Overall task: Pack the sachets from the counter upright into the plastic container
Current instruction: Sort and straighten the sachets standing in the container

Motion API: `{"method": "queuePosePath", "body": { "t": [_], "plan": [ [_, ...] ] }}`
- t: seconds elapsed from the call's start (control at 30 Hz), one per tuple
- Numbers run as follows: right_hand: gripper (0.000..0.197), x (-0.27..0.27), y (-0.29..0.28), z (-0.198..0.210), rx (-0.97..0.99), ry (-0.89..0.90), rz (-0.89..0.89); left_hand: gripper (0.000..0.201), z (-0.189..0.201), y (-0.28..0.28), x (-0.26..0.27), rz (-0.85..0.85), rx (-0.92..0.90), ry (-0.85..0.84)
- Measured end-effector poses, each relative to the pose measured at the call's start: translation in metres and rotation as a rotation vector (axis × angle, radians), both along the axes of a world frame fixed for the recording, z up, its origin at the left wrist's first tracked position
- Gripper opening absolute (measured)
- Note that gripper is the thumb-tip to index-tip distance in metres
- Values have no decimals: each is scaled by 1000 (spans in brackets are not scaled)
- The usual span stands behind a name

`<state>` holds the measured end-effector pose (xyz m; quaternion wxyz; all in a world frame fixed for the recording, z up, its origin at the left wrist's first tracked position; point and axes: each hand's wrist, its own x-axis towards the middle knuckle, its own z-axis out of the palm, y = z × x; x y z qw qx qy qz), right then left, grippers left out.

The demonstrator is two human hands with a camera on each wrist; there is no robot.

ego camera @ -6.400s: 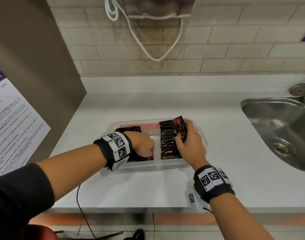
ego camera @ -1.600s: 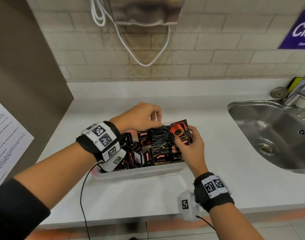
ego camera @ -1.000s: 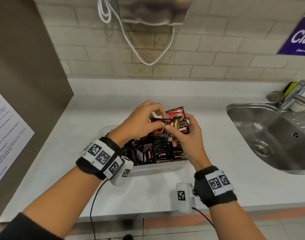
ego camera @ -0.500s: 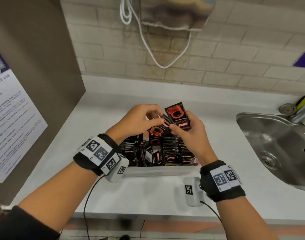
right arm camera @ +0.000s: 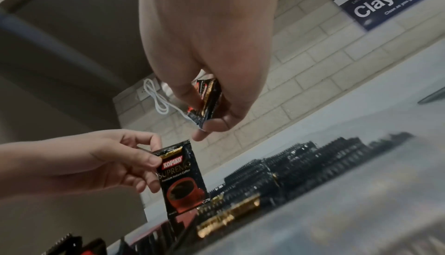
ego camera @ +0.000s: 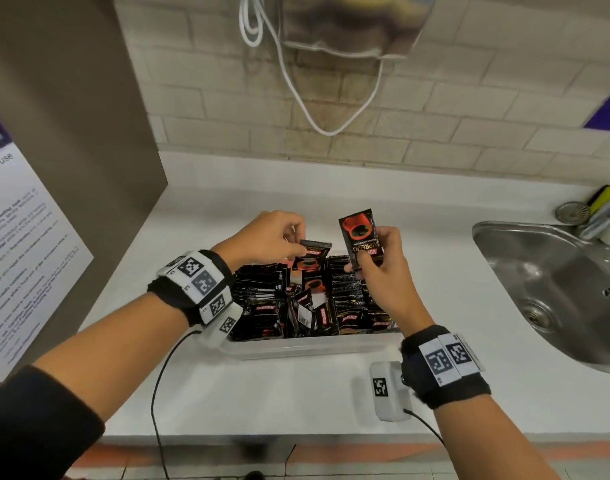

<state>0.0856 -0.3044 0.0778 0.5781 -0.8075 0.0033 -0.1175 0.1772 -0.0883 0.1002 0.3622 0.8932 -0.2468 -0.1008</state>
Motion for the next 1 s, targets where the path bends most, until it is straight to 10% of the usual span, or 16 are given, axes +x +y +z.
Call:
{"method": "queuePosePath", "body": {
  "t": [0.5,0.73,1.0],
  "plan": [
    [29,-26,-2,-43,-120,-134,-142,13,-21,-38,15,4,284,58],
    [30,-28,-1,-49,-226,-203,-140,10,-23,-46,5,-41,639,-237],
    [47,-20,0,-42,-193,-82,-53,47,-23,-45,5,-98,870,-342]
  ]
}}
